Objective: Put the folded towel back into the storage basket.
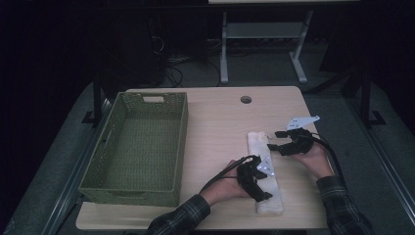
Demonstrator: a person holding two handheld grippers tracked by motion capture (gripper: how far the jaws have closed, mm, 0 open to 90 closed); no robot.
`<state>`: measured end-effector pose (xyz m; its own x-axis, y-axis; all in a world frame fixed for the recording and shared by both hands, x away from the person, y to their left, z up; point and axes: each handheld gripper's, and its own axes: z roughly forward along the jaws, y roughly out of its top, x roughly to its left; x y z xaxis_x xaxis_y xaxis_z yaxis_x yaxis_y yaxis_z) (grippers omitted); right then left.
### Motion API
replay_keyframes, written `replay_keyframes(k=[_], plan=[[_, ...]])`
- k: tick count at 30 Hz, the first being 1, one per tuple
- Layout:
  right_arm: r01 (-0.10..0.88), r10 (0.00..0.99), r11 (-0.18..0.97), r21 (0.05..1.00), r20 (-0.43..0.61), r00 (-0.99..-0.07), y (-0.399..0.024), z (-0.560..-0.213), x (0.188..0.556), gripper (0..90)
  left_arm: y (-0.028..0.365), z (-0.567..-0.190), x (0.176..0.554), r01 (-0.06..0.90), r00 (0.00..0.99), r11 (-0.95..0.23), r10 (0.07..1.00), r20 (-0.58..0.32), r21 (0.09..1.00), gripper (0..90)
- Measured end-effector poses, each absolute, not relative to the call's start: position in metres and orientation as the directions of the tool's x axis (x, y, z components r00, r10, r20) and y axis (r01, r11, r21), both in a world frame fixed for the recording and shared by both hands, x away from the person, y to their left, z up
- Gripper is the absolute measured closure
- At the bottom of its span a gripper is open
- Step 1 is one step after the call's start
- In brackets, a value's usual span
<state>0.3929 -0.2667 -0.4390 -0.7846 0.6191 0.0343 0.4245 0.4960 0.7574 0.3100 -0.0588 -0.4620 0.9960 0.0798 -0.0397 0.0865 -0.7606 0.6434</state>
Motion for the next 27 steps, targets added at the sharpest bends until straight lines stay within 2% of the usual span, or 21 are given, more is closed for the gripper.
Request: replay_keyframes(k=[6,11,17,22,27], plan=[[0.424,0.619,0.495,0.758,0.033,-0.784,-0.268,-0.440,0.393,32.9,-0.059,-0.468,0.311,0.091,0.995,-0.747,0.089,-0.037,0.659,17.6],[0.428,0.622,0.493,0.758,0.038,-0.782,-0.268,-0.439,0.393,33.0,-0.058,-0.468,0.308,0.084,0.995,-0.745,0.097,-0.016,0.662,20.4],[0.429,0.623,0.492,0.757,0.038,-0.781,-0.268,-0.440,0.393,32.9,-0.054,-0.466,0.307,0.088,0.994,-0.744,0.110,-0.009,0.662,39.2],[0.424,0.614,0.495,0.759,0.039,-0.788,-0.268,-0.439,0.392,32.9,-0.052,-0.463,0.303,0.091,0.994,-0.745,0.106,-0.017,0.661,60.7],[0.387,0.553,0.528,0.756,0.040,-0.832,-0.264,-0.439,0.389,33.2,-0.049,-0.461,0.302,0.133,0.990,-0.749,0.133,-0.049,0.649,74.8]])
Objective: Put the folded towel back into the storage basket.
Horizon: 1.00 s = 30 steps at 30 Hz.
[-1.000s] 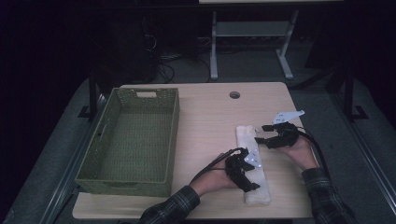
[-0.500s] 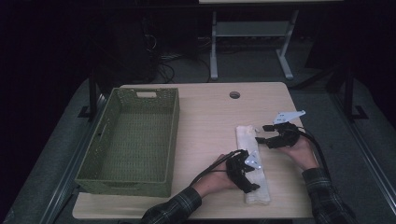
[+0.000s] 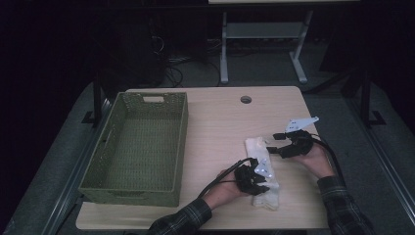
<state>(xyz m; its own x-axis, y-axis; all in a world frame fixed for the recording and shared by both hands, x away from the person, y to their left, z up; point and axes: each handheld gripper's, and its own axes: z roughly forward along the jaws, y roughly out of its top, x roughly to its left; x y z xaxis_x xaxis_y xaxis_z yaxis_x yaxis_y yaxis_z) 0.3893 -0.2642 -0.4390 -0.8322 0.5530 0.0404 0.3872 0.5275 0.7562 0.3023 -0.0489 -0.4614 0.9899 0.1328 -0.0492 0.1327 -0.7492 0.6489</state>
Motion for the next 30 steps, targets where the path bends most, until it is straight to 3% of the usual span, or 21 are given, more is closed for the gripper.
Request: replay_keyframes(k=[7,19,30], plan=[[0.323,0.452,0.580,0.748,0.034,-0.891,-0.249,-0.440,0.396,31.2,-0.045,-0.461,0.302,0.177,0.984,-0.747,0.154,-0.092,0.641,77.1],[0.317,0.400,0.641,0.699,0.049,-0.915,-0.220,-0.457,0.443,31.0,-0.046,-0.461,0.301,0.166,0.985,-0.747,0.152,-0.078,0.644,77.0],[0.311,0.370,0.670,0.674,0.061,-0.927,-0.218,-0.472,0.450,32.6,-0.046,-0.460,0.301,0.161,0.986,-0.754,0.147,-0.075,0.636,77.0]])
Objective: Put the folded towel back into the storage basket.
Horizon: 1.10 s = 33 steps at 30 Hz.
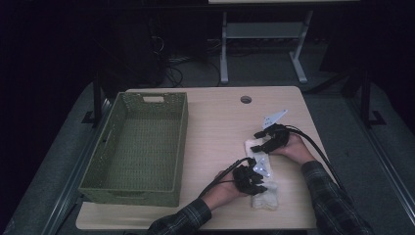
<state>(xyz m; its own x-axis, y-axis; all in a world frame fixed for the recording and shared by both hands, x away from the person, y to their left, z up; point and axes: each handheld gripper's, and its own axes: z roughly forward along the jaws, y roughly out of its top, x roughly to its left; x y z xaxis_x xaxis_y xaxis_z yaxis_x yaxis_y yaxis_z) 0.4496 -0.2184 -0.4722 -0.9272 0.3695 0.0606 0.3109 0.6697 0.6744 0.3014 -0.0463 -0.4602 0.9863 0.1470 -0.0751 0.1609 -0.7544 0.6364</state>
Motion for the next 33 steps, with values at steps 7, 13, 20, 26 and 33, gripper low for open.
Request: replay_keyframes(k=[7,13,20,26,33], plan=[[0.301,0.340,0.682,0.667,0.076,-0.937,-0.222,-0.469,0.447,51.3,-0.046,-0.460,0.301,0.162,0.986,-0.755,0.148,-0.076,0.635,77.1],[0.290,0.309,0.695,0.658,0.090,-0.947,-0.221,-0.468,0.444,68.9,-0.046,-0.460,0.302,0.161,0.986,-0.756,0.146,-0.077,0.635,77.1],[0.299,0.310,0.691,0.658,0.103,-0.945,-0.220,-0.467,0.440,79.4,-0.046,-0.460,0.301,0.154,0.987,-0.755,0.142,-0.069,0.637,78.0],[0.304,0.324,0.695,0.652,0.094,-0.941,-0.219,-0.463,0.437,79.7,-0.042,-0.455,0.304,0.174,0.985,-0.739,0.136,-0.109,0.650,79.0],[0.298,0.322,0.677,0.673,0.093,-0.942,-0.219,-0.445,0.435,79.7,-0.030,-0.433,0.305,0.199,0.980,-0.695,0.146,-0.135,0.691,79.0]])
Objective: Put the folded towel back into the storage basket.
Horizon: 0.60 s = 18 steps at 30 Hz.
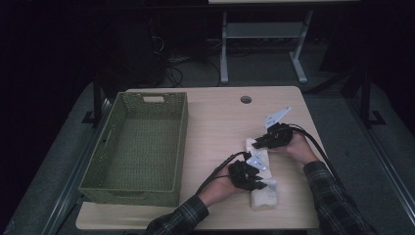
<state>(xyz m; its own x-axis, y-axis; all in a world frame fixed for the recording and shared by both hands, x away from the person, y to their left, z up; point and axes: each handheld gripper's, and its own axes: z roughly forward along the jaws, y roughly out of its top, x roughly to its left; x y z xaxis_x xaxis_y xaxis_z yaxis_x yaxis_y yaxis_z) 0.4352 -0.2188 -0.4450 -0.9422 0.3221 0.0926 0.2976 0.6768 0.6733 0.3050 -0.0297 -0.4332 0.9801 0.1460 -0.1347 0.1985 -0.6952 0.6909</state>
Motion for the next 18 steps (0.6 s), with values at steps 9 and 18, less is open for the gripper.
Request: replay_keyframes(k=[9,18], plan=[[0.253,0.298,0.661,0.707,0.062,-0.953,-0.212,-0.419,0.437,79.7,-0.009,-0.392,0.304,0.220,0.974,-0.656,0.188,-0.126,0.722,78.9],[0.216,0.278,0.654,0.725,0.035,-0.960,-0.197,-0.394,0.439,79.7,0.014,-0.358,0.310,0.253,0.964,-0.645,0.229,-0.133,0.722,78.9]])
